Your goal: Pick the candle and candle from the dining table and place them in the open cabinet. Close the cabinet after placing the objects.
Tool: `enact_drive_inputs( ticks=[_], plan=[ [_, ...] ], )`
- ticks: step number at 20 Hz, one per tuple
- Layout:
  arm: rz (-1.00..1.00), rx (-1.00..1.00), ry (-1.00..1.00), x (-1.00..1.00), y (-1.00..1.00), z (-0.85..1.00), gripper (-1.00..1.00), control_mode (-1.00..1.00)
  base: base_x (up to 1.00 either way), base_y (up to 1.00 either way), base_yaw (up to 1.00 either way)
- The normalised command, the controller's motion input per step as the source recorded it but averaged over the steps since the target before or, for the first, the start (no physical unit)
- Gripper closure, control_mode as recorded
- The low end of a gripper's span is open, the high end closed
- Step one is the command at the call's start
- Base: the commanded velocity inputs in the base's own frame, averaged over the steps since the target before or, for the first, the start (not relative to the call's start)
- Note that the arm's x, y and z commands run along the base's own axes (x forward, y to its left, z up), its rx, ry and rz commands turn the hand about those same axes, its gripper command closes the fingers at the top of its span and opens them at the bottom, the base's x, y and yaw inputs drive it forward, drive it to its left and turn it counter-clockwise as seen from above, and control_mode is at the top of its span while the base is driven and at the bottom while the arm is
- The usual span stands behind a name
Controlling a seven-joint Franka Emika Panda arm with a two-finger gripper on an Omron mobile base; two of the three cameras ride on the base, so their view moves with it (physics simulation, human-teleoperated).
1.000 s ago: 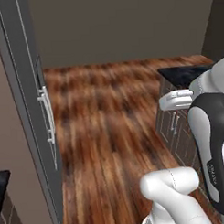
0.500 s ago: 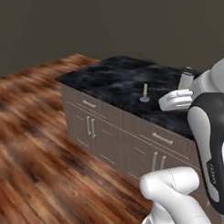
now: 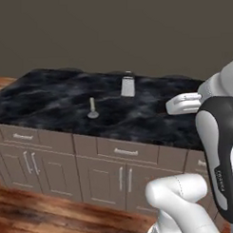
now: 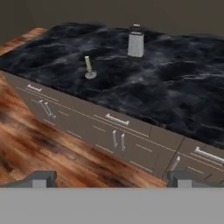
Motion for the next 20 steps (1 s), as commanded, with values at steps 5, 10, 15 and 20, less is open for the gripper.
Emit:
enact_drive_inputs(
  ticks=[5, 10, 15, 20],
  plan=[
    [0.00, 0.00, 0.00, 0.00, 0.00, 0.00, -1.00, 1.00, 0.47, 0.71, -0.50],
    [0.00, 0.00, 0.00, 0.00, 0.00, 0.00, -1.00, 1.00, 0.53, 0.89, -0.33],
    [0.00, 0.00, 0.00, 0.00, 0.00, 0.00, -1.00, 1.00, 0.40, 0.58, -0.27],
    [0.00, 0.00, 0.00, 0.00, 0.00, 0.00, -1.00, 1.00, 0.40, 0.26, -0.21]
  ],
)
